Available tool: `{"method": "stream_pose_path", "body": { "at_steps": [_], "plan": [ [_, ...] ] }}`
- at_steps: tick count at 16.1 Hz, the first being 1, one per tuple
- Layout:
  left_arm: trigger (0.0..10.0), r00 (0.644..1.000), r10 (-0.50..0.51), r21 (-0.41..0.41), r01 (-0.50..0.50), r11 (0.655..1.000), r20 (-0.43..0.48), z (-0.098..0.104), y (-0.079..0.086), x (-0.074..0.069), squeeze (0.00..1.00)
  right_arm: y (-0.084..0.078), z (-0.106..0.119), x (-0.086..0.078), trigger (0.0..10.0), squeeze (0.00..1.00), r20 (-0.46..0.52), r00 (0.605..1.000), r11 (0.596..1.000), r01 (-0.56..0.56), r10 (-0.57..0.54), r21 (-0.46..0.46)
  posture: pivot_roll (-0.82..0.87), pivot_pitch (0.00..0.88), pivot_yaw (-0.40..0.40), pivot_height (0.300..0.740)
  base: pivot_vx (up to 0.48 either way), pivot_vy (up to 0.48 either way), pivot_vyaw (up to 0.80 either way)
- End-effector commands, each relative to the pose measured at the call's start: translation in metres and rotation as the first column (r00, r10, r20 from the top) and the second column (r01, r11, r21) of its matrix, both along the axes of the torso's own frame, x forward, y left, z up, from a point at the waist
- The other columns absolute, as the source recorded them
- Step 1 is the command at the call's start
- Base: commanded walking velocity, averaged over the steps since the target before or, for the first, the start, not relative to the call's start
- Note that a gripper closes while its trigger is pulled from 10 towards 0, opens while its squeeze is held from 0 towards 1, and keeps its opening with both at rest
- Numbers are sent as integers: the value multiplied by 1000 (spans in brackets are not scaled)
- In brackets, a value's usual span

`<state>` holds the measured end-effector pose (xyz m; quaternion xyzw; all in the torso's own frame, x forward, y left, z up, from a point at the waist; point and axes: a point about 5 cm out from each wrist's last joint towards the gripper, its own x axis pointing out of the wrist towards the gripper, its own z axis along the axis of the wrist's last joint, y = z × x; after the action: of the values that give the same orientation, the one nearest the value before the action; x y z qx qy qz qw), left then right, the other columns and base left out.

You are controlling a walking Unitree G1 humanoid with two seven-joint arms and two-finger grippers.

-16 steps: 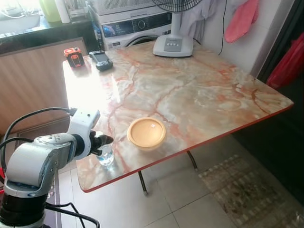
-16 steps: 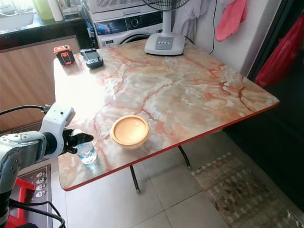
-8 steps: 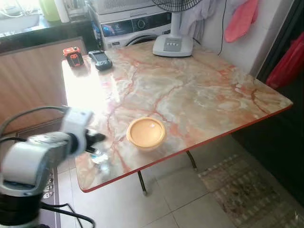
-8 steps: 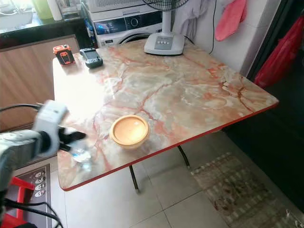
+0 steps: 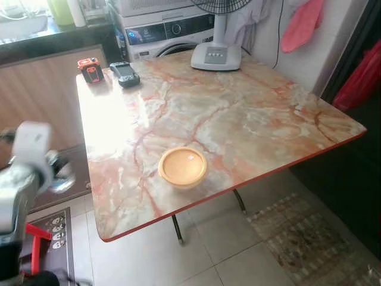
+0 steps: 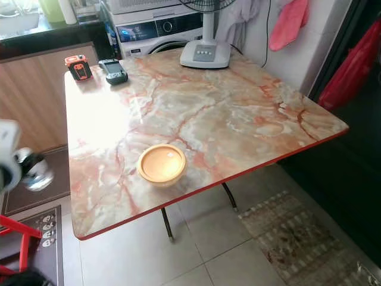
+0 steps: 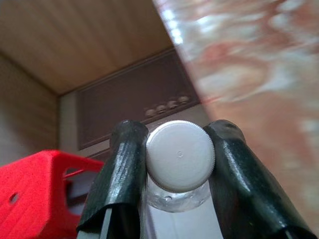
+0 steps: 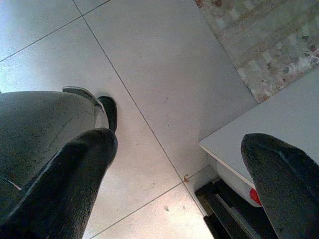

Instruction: Restocking fridge

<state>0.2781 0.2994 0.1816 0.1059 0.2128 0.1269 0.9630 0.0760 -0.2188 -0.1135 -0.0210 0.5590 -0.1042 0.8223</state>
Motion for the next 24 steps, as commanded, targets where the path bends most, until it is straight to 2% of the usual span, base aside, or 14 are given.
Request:
{"method": "stream_pose_path", "body": {
  "at_steps": [1, 2, 4, 6, 7, 8, 9, 11, 12, 15, 18, 19, 23, 24],
  "plan": [
    [10000, 998, 60, -13, -60, 998, 23, -16, 12, -4, 0, 19, -5, -7, 10000, 0, -30, 999, 998, -17, 19, 65, 68, 0, 35, 740, 0, 0, 0],
    [10000, 997, 80, -52, -78, 996, 18, -36, 14, -8, 0, 18, -5, -7, 10000, 0, -30, 999, 998, -18, 20, 63, 74, 0, 30, 740, 0, 0, 0],
    [10000, 992, 120, -72, -122, 990, -31, -73, 16, -19, 0, 17, -5, -8, 10000, 0, -34, 999, 998, -25, 27, 60, 71, 0, 28, 740, 0, 0, 0],
    [10000, 990, 129, -47, -132, 990, -61, -106, 14, -30, 0, 16, -5, -8, 10000, 0, -31, 999, 998, -21, 23, 59, 64, 0, 28, 740, 0, 0, 0],
    [10000, 989, 106, -18, -109, 994, -106, -134, 8, -40, 0, 16, -4, -9, 10000, 0, -31, 999, 998, -21, 23, 59, 62, 0, 25, 740, 0, 0, 0],
    [10000, 987, 97, -40, -103, 994, -131, -157, 1, -47, 0, 15, -4, -9, 10000, 0, -30, 999, 998, -21, 23, 58, 55, 0, 23, 740, 0, 0, 0],
    [10000, 988, 88, -43, -94, 995, -130, -165, -4, -50, 0, 15, -4, -9, 10000, 0, -31, 999, 998, -22, 24, 56, 53, 0, 22, 740, 0, 0, 0],
    [10000, 980, 5, 62, 7, 998, -197, -187, -18, -57, 0, 13, -4, -9, 10000, 0, -29, 999, 999, -16, 17, 52, 49, 0, 20, 740, 0, 0, 0],
    [10000, 978, -9, 78, 25, 997, -209, -193, -21, -58, 0, 13, -4, -9, 10000, 0, -29, 999, 999, -15, 16, 52, 45, 0, 21, 740, 0, 0, 0],
    [10000, 953, -85, 25, 97, 995, -290, -220, -42, -65, 0, 13, -4, -8, 10000, 0, -24, 1000, 999, 3, -1, 52, 21, 0, 29, 740, 0, 0, 0],
    [10000, 938, -133, -6, 139, 990, -320, -230, -56, -68, 0, 14, -4, -8, 10000, 0, -22, 1000, 998, 14, -13, 54, 7, 0, 38, 740, 0, 0, 0],
    [10000, 931, -146, -51, 137, 989, -334, -237, -67, -72, 0, 14, -4, -8, 10000, 0, -19, 999, 998, 27, -26, 56, -9, 0, 45, 740, 0, 0, 0],
    [10000, 940, -56, -177, -5, 984, -337, -246, -72, -80, 0, 14, -4, -8, 10000, 0, -19, 999, 998, 38, -37, 57, -19, 0, 41, 740, 0, 0, 0],
    [10000, 936, -55, -180, -9, 984, -349, -248, -72, -83, 0, 14, -4, -8, 10000, 0, -20, 999, 998, 38, -37, 56, -18, 0, 40, 740, 0, 0, 0]
  ]
}}
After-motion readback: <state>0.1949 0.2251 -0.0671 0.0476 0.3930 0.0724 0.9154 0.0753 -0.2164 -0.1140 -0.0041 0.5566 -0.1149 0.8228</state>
